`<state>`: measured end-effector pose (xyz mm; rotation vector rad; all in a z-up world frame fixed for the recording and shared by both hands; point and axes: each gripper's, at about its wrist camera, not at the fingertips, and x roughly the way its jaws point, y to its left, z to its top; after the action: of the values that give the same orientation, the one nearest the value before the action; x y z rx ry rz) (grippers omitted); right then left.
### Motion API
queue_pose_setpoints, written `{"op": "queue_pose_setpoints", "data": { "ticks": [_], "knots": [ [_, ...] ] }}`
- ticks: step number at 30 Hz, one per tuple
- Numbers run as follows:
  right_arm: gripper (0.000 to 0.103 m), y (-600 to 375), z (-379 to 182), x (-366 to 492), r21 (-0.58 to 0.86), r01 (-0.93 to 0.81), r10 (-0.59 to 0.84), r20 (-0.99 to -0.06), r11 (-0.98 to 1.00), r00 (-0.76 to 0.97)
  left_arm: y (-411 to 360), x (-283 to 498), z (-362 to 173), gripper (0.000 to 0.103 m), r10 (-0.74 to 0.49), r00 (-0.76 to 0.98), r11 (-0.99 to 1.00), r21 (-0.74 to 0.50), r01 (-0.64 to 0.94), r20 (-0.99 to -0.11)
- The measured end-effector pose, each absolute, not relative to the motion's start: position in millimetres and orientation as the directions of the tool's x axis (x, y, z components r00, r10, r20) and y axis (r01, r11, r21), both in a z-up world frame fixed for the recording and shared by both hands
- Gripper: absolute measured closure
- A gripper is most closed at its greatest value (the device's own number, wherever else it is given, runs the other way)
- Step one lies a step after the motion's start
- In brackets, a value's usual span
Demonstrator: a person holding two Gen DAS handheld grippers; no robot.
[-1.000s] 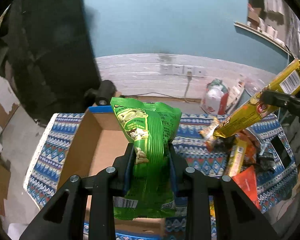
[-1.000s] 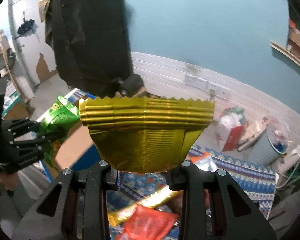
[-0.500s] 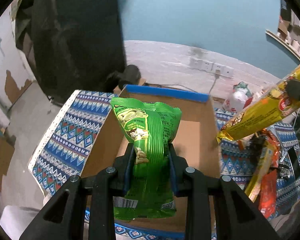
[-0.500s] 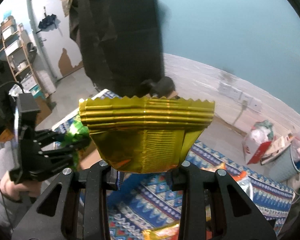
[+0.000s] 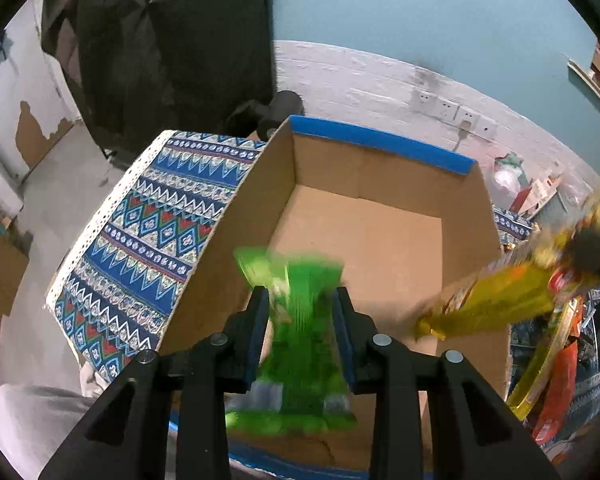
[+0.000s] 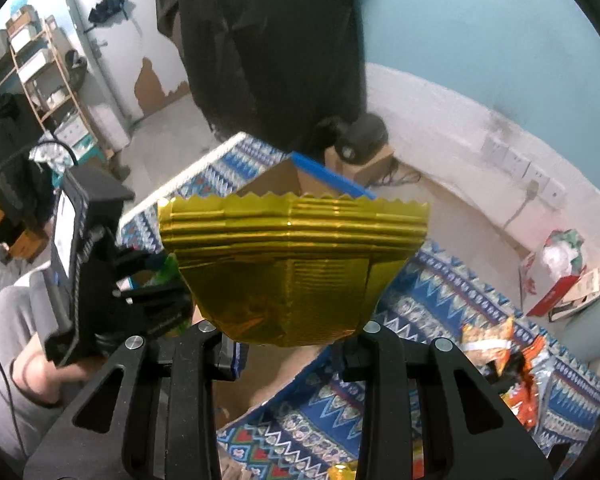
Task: Organize snacks
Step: 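Carry the green chip bag into the box with the left tool while the right tool carries the wafer bar, then open the left tool to drop the green bag while the right tool drops the wafer bar in the box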
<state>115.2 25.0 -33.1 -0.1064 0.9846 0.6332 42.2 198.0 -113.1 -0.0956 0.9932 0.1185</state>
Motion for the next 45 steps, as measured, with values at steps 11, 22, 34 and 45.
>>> {"op": "queue_pose_setpoints", "data": {
  "ticks": [11,22,34,45],
  "knots": [
    [0.073,50.8,-65.8,118.7,0.211,-0.568,0.41,-0.877,0.796,0.249,210.9,26.7,-101.9,0.055,0.092,0.552,0.983,-0.014,-0.185,-0.829],
    [0.072,81.8,-92.3,138.9,0.203,-0.557,0.365,-0.91,0.805,0.195,223.2,19.6,-98.1,0.054,0.086,0.567,0.981,-0.029,-0.19,-0.819],
    [0.039,82.4,-88.6,148.8,0.184,-0.511,0.36,-0.893,0.84,0.269,225.0,16.3,-88.9,0.043,0.094,0.586,0.978,-0.035,-0.205,-0.805],
    [0.028,38.1,-63.2,138.1,0.088,-0.471,0.291,-0.879,0.878,0.378,182.3,21.3,-76.7,0.027,0.081,0.616,0.994,0.014,-0.112,-0.783]
  ]
}}
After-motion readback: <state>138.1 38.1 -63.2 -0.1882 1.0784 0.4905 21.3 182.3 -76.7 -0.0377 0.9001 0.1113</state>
